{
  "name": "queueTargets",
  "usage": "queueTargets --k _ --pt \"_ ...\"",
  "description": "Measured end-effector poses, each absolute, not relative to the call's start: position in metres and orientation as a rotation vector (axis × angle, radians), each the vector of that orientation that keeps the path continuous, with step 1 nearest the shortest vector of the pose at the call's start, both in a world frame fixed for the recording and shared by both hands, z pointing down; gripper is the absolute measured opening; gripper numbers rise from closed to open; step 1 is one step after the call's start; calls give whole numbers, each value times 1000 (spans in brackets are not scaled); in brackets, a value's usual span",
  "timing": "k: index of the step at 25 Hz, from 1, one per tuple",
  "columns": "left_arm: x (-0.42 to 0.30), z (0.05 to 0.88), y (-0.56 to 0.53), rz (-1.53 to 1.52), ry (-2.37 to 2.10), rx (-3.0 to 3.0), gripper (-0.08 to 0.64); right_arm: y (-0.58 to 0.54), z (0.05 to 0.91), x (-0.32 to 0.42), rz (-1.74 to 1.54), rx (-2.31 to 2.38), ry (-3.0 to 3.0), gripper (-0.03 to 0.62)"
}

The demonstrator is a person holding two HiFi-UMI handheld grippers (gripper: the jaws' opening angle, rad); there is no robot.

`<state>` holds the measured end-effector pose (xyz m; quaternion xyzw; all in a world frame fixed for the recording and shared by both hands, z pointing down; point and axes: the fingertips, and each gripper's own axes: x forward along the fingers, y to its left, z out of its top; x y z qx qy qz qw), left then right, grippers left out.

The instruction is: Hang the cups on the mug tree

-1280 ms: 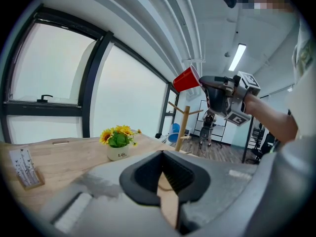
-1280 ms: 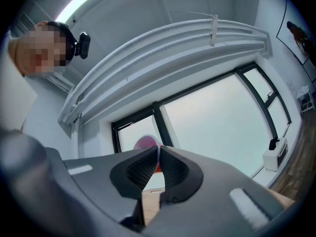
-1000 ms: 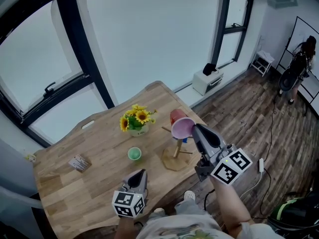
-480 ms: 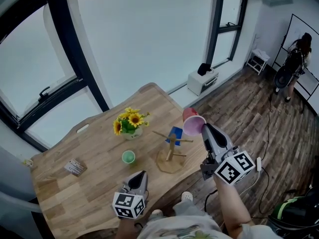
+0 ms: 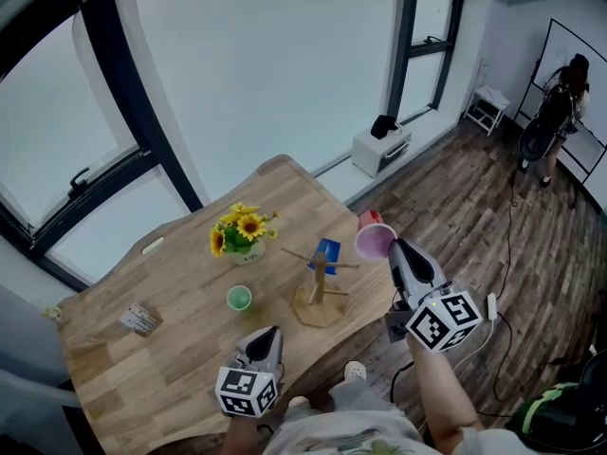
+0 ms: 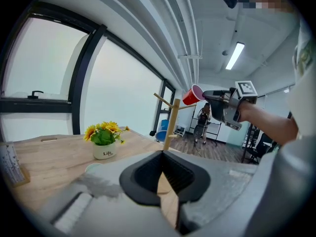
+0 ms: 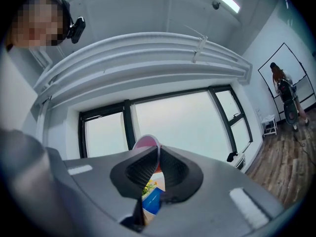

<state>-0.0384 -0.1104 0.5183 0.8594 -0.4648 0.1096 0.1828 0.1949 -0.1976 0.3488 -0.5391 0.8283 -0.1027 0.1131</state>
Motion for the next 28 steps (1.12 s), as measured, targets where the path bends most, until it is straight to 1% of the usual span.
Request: queueTargets --k 9,21,28 --pt "-39 524 -102 322 -1313 2407 2 -194 385 196 -265 -1813 2504 18" --pt "-44 523 -92 330 -1296 2423 2 -169 381 167 304 -2072 2641 18" --pt "-48 522 -86 336 -1281 2433 2 -159 387 149 510 -2141 2687 20"
